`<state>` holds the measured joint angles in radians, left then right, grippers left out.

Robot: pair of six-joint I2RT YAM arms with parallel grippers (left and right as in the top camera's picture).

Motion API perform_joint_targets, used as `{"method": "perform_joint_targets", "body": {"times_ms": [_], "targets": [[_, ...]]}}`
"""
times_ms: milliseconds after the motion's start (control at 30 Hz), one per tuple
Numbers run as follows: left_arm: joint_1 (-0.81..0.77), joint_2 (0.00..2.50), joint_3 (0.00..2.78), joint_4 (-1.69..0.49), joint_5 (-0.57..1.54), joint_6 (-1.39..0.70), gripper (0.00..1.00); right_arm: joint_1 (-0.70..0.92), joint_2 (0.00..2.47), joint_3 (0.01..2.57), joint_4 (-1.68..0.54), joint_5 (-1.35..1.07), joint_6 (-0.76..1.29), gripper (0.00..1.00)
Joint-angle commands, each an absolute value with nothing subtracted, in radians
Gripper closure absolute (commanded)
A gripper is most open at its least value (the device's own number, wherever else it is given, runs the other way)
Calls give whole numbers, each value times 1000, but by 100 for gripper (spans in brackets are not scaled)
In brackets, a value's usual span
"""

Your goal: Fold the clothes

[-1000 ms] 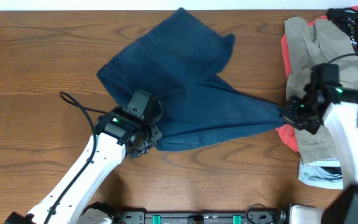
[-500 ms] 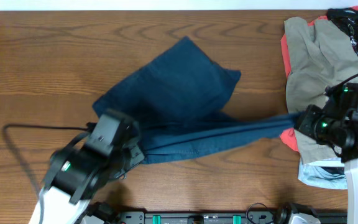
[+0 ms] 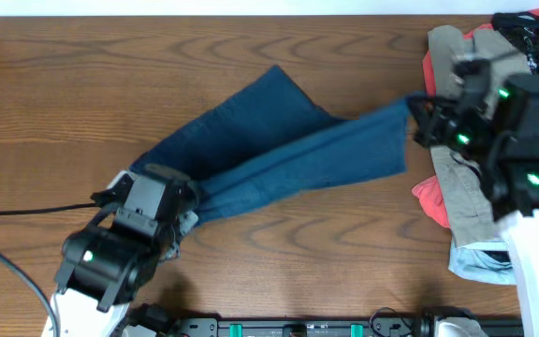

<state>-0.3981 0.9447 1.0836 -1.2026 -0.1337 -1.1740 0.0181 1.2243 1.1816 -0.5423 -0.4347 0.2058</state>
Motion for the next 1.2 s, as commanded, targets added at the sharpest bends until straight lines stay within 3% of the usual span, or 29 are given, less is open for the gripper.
{"method": "perform_joint_targets", "body": {"times_ms": [0,733,867,933,967,1033,1067,1167], "targets": [[-334,986,1083,-1205,-290,-1218,94,76,1303,1210,-471,-318,181,99],[34,1425,1083,-960,-289,-1217,93,324,1810,1210,-23,-318,186,99],[69,1493,1083,-856,-289,-1205,83,361,1875,1210,154,-318,255,99],[86,1522,1083,-820,-289,-1206,64,374,1907,1210,241,-319,315,98],[97,1536,1083,-807,-281,-1205,52,379,1921,1210,270,-319,337,87],[122,1552,1083,-801,-253,-1197,36,381,1934,1210,274,-318,344,49],[137,1557,1083,-802,-234,-1174,33,380,1935,1210,257,-318,343,38],[177,1558,1083,-812,-205,-1076,30,371,1936,1210,191,-318,315,34]]}}
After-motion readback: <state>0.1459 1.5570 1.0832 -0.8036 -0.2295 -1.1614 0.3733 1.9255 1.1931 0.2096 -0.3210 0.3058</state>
